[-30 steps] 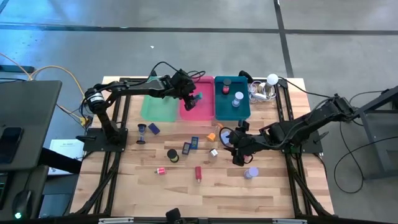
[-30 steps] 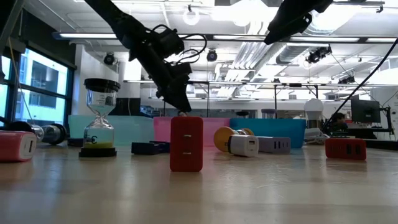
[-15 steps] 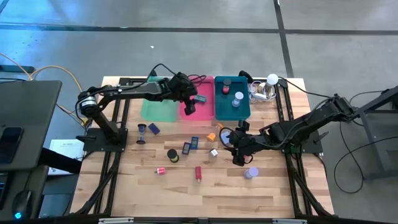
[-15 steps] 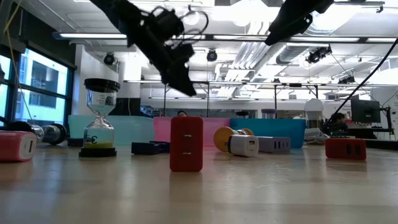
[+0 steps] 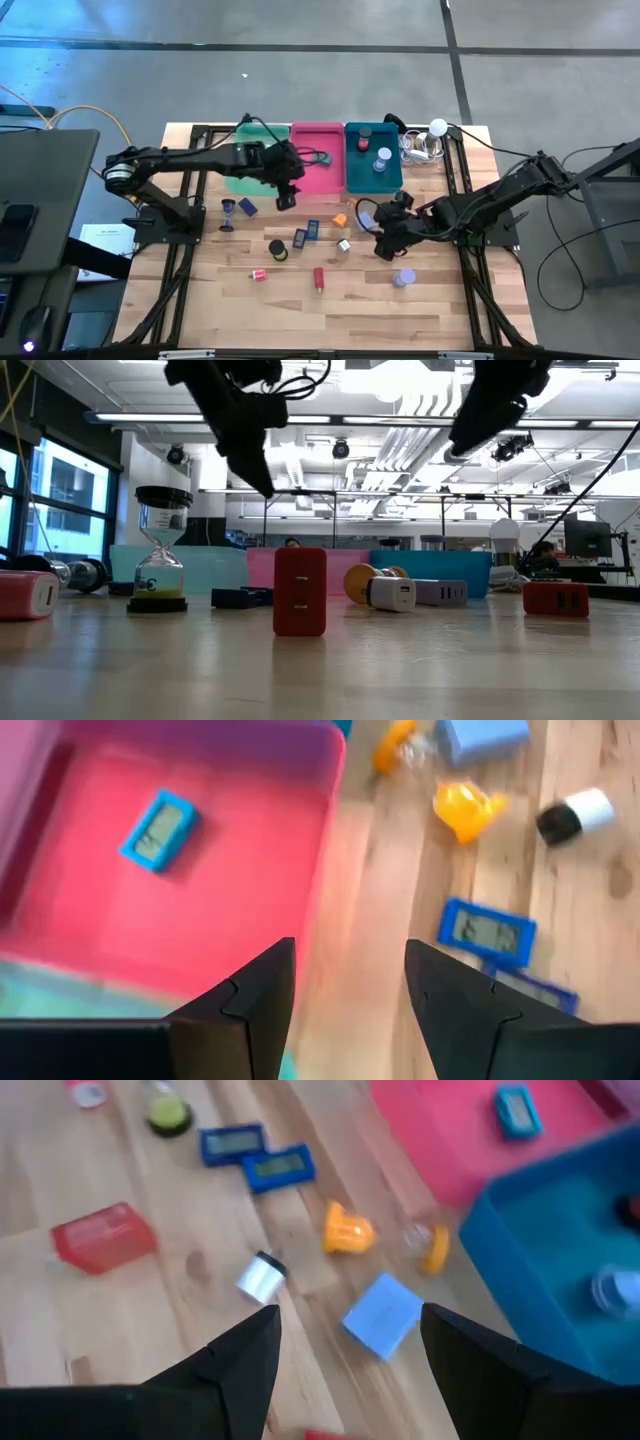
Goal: Pick & Place Office items
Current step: Put the purple adapter into the green bin
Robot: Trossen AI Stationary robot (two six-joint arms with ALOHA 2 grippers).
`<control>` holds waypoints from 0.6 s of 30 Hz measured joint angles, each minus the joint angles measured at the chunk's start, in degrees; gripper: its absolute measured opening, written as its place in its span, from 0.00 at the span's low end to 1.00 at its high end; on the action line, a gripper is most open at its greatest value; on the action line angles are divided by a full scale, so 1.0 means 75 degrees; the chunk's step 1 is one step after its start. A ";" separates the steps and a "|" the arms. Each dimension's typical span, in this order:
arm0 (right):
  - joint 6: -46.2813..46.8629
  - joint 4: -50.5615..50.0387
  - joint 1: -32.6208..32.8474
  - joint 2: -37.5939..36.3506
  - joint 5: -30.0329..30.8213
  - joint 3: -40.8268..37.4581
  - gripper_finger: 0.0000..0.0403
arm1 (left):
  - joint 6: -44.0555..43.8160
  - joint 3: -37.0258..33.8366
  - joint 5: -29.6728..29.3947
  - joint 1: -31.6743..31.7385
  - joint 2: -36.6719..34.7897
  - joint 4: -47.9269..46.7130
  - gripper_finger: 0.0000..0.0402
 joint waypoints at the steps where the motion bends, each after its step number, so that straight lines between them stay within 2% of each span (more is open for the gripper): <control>1: 0.0261 -0.0074 -0.0003 0.0006 0.0060 0.0001 0.57 | -0.0060 0.0000 0.0001 -0.0035 -0.0030 -0.0106 0.45; 4: 0.0715 -0.0172 -0.0003 0.0184 0.0329 0.0001 0.57 | -0.0279 0.0000 0.0001 -0.0127 -0.0042 -0.0286 0.45; 10: 0.1502 -0.0320 0.0020 0.0926 0.1363 -0.0001 0.57 | -0.0509 -0.0035 0.0025 -0.0386 -0.0042 -0.0431 0.45; 14: 0.1504 -0.0319 0.0013 0.1452 0.1385 -0.0001 0.57 | -0.0687 -0.0035 0.0025 -0.0589 -0.0042 -0.0532 0.45; 18: 0.2208 -0.0281 -0.0018 0.1866 0.1330 -0.0001 0.57 | -0.0959 -0.0035 0.0028 -0.0821 -0.0042 -0.0741 0.45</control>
